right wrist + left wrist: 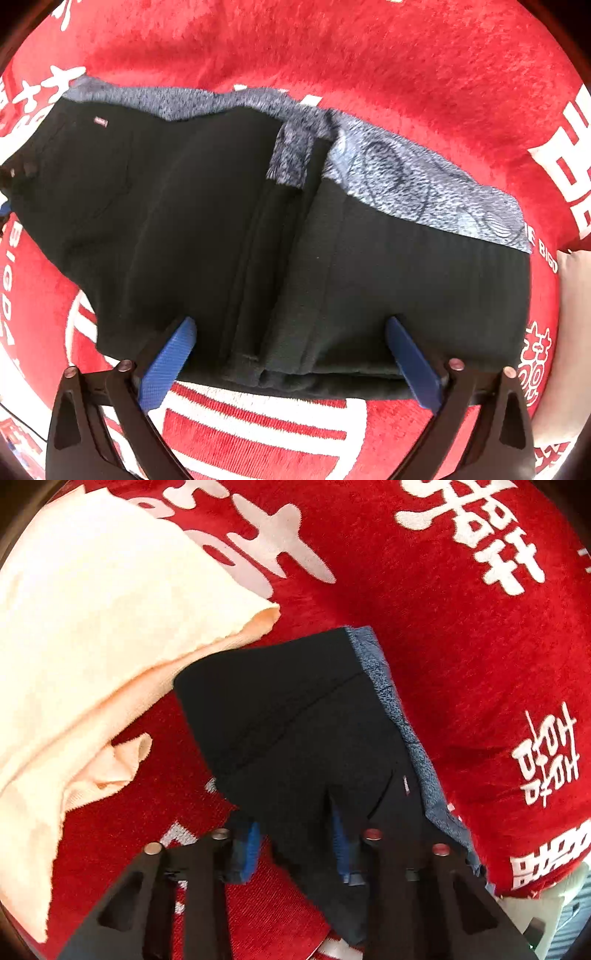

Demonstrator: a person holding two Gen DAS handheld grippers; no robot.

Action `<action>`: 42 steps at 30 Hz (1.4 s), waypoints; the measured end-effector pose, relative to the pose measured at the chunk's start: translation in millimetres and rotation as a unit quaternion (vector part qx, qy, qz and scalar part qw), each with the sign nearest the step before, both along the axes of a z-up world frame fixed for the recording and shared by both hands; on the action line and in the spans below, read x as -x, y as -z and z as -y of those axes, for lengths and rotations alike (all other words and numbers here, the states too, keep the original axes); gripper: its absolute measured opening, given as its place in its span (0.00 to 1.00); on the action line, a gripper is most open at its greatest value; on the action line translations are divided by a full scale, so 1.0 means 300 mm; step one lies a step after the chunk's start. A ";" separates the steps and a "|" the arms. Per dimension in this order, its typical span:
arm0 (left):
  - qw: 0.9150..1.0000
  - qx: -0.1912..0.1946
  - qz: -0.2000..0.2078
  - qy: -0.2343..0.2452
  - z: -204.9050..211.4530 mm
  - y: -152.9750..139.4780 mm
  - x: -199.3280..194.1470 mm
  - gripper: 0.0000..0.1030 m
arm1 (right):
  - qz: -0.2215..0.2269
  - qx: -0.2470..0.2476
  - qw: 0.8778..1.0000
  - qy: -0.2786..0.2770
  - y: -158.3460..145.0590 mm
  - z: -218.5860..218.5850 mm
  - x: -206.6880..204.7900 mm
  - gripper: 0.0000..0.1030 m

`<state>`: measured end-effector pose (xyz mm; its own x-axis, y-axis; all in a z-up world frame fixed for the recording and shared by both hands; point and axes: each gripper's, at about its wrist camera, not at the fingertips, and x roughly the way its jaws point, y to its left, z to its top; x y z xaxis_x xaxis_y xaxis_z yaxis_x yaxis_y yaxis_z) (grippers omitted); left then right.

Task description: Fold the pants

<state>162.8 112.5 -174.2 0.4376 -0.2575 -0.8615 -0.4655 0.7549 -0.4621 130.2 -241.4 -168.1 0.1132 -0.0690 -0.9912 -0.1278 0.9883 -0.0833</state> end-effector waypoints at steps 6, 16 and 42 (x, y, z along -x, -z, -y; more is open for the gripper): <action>0.981 -0.146 0.048 0.116 0.165 -0.136 0.009 0.29 | -0.008 -0.099 0.994 0.051 -0.134 0.033 -0.076 0.90; 0.956 -0.218 0.071 0.181 0.278 -0.186 0.009 0.28 | -0.062 -0.258 0.964 -0.035 -0.313 -0.320 -0.450 0.94; 0.935 -0.255 0.108 0.223 0.392 -0.247 0.039 0.29 | -0.205 -0.235 0.938 -0.151 -0.184 -0.739 -0.530 0.17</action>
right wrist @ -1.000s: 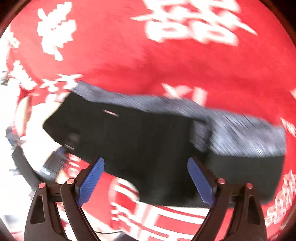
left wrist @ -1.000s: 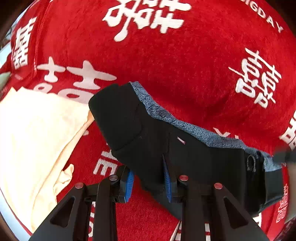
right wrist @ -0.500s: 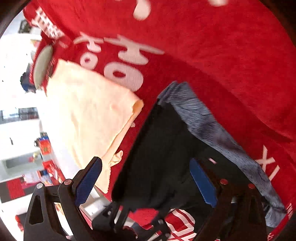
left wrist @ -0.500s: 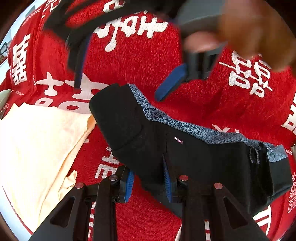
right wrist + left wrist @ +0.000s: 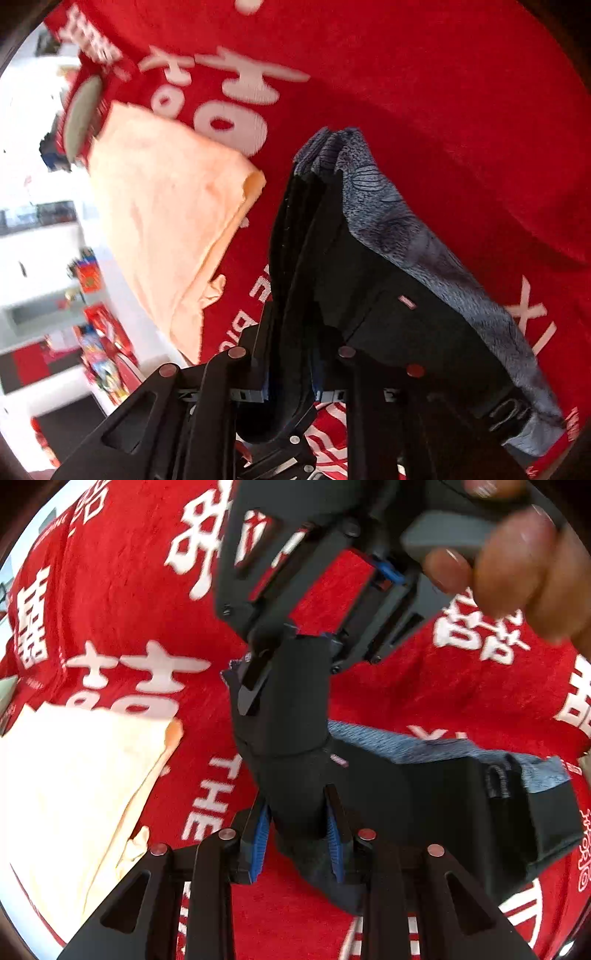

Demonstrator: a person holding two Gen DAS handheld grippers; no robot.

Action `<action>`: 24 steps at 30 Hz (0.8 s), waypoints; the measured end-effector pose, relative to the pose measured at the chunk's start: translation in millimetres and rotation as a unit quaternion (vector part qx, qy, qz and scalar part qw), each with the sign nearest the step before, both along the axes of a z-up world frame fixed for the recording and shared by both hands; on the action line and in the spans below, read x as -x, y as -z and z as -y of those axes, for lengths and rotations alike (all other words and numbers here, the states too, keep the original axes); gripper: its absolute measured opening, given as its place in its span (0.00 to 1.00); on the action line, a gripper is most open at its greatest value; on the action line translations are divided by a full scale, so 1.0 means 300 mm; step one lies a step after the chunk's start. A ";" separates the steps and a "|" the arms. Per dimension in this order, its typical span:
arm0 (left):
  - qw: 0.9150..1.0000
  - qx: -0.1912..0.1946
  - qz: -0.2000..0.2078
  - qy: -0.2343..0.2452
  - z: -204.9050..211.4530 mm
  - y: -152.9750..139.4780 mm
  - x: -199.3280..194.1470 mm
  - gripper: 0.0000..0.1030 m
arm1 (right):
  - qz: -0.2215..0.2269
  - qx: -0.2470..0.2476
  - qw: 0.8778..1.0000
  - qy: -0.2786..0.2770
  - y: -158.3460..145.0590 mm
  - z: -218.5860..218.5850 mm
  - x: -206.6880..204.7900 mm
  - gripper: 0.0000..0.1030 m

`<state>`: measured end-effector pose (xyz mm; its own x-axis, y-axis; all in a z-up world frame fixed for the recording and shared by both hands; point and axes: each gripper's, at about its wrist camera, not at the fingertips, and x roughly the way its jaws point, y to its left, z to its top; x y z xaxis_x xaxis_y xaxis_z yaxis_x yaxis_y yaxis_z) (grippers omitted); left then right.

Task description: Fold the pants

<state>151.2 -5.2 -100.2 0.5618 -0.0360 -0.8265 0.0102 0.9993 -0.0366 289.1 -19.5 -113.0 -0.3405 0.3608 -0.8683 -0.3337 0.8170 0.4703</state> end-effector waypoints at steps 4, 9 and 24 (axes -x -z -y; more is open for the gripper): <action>1.000 0.010 0.017 0.018 0.054 -0.073 0.002 0.29 | 0.015 -0.053 0.997 0.048 -0.080 0.176 0.029 0.16; 0.997 0.016 0.043 0.054 0.158 -0.175 0.023 0.29 | 0.040 -0.109 0.988 0.100 -0.195 0.370 0.035 0.16; 0.974 0.044 0.041 0.220 0.703 -0.319 0.139 0.28 | 0.094 -0.194 0.936 0.278 -0.343 1.114 0.320 0.16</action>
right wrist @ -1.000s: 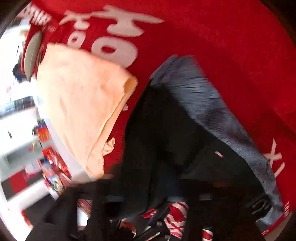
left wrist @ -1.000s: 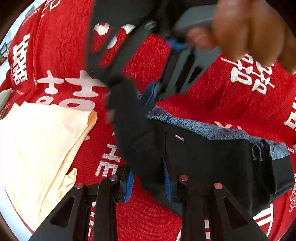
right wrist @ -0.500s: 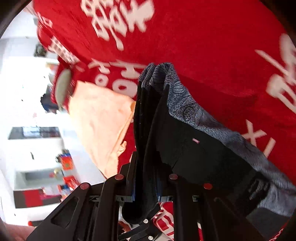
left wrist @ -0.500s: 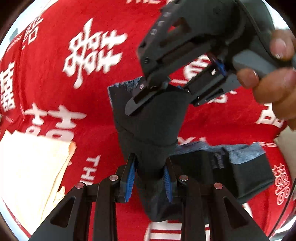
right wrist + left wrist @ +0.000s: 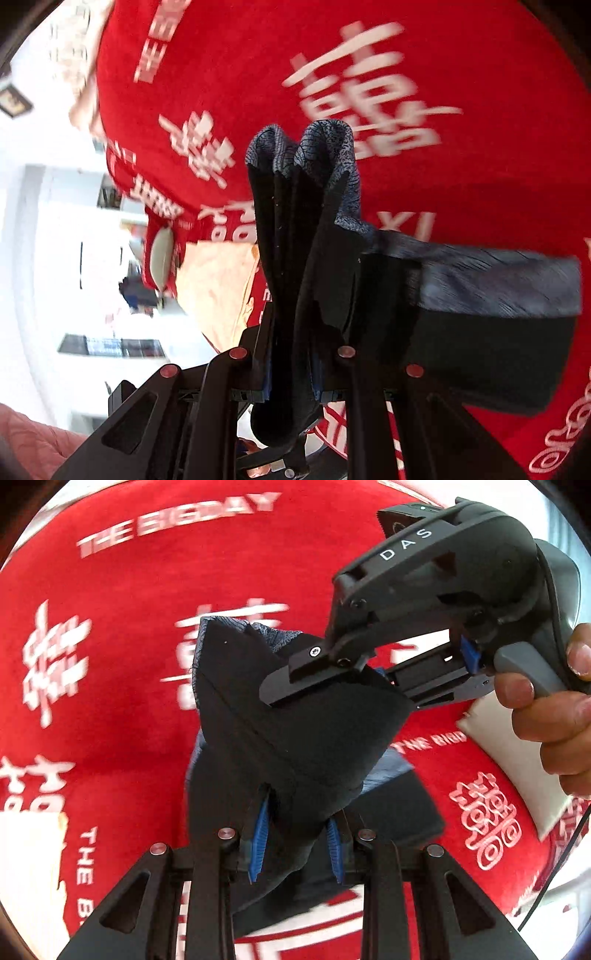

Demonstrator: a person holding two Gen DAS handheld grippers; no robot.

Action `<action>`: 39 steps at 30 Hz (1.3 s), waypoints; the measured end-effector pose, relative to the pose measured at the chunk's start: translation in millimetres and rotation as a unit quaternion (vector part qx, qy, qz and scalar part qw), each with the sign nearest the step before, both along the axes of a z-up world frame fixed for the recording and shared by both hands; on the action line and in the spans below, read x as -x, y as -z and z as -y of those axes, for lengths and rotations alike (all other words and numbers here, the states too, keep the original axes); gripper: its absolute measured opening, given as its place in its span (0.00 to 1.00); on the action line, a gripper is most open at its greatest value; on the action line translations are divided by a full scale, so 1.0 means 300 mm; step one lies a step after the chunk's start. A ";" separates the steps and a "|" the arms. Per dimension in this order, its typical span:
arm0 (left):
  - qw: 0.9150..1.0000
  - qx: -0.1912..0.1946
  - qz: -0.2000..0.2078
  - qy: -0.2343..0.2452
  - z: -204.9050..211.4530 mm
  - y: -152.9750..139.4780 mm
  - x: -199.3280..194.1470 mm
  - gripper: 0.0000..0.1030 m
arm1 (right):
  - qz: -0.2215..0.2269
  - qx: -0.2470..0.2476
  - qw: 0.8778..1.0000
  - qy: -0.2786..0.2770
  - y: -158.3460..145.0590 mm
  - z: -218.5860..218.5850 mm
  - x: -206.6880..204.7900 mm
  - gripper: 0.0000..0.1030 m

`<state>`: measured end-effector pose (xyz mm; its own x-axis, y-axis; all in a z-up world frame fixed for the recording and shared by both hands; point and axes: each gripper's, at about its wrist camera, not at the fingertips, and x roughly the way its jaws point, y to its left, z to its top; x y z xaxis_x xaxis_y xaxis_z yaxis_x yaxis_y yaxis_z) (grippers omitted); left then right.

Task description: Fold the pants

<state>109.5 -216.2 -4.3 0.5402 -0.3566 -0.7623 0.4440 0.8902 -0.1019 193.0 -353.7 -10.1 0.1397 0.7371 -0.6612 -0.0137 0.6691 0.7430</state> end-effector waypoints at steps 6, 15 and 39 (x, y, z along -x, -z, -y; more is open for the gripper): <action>0.998 -0.019 -0.007 0.058 0.220 0.032 0.066 0.28 | -0.009 -0.030 0.997 0.074 0.052 0.273 0.136 0.16; 0.991 -0.079 -0.051 0.097 0.475 0.247 0.122 0.29 | -0.044 -0.030 0.990 0.127 0.331 0.537 0.237 0.16; 0.989 -0.087 -0.093 0.071 0.298 0.190 0.052 0.57 | -0.078 0.145 0.968 0.191 0.408 0.640 0.382 0.42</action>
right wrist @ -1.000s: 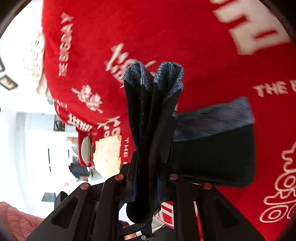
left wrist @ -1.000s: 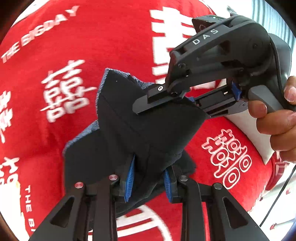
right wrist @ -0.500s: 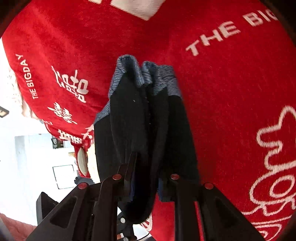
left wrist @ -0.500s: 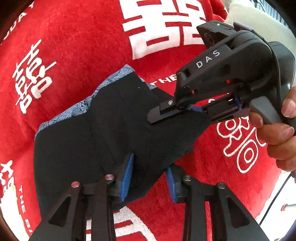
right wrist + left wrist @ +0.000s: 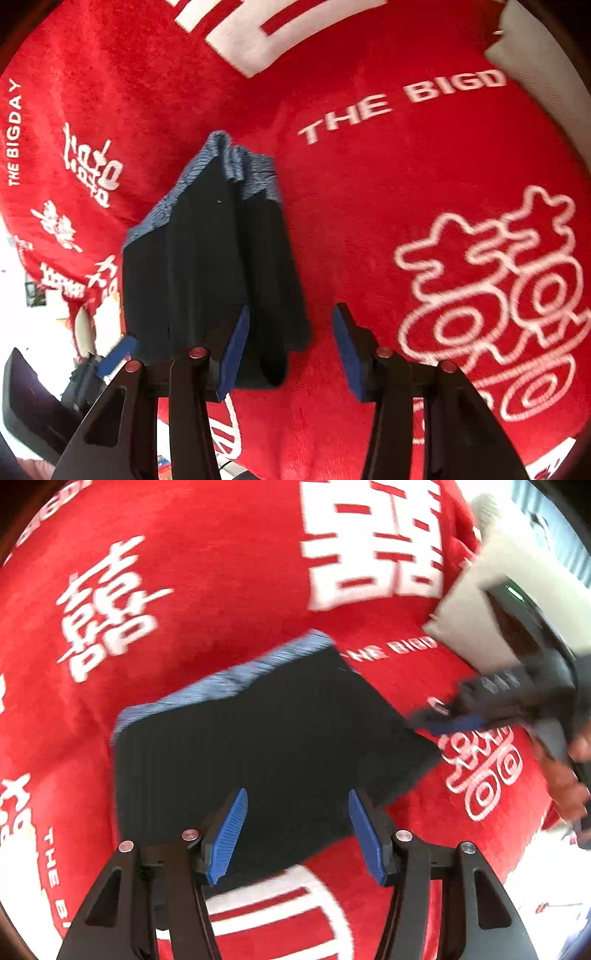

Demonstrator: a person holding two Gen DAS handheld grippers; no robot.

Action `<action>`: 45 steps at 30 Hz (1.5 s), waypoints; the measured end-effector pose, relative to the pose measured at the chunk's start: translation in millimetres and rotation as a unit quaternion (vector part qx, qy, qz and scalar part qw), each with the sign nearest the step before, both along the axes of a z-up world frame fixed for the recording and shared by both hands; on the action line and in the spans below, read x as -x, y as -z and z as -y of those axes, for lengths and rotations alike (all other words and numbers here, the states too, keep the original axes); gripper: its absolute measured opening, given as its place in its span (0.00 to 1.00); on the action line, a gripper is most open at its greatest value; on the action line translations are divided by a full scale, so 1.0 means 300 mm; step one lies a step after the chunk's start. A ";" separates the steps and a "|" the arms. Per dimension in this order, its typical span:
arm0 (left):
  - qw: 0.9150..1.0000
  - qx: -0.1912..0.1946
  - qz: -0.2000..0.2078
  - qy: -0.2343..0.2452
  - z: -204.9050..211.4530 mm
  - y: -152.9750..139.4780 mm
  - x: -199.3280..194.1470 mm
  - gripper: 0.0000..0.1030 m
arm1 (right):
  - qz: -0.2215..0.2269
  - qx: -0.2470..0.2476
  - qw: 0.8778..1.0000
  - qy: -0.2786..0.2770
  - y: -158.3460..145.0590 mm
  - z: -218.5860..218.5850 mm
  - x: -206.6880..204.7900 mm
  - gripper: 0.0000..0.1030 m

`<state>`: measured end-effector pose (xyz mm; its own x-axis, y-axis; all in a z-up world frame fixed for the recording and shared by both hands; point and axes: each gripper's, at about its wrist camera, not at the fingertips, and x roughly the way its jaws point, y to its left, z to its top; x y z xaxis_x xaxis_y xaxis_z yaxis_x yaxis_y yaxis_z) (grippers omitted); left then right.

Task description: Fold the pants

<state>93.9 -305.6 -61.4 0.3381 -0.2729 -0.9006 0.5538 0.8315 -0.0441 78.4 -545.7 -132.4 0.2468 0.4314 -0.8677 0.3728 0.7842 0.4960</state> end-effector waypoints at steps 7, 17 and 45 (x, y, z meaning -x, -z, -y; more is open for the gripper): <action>0.996 -0.017 -0.015 -0.087 -0.166 0.050 -0.123 0.57 | 0.036 0.023 0.999 0.003 -0.092 -0.030 0.028 0.25; 0.992 -0.023 -0.063 -0.112 -0.254 0.169 -0.133 0.57 | 0.016 0.093 0.992 -0.081 -0.024 -0.237 -0.007 0.24; 0.967 -0.010 -0.083 -0.240 -0.437 0.275 -0.522 0.87 | 0.013 0.110 0.992 -0.063 0.015 -0.247 0.010 0.39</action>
<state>250.6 -174.6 -144.0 0.2710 -0.1026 -0.9571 0.0908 0.9926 -0.0806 75.5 -471.6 -136.9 0.2269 0.2614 -0.9382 0.2533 0.9143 0.3160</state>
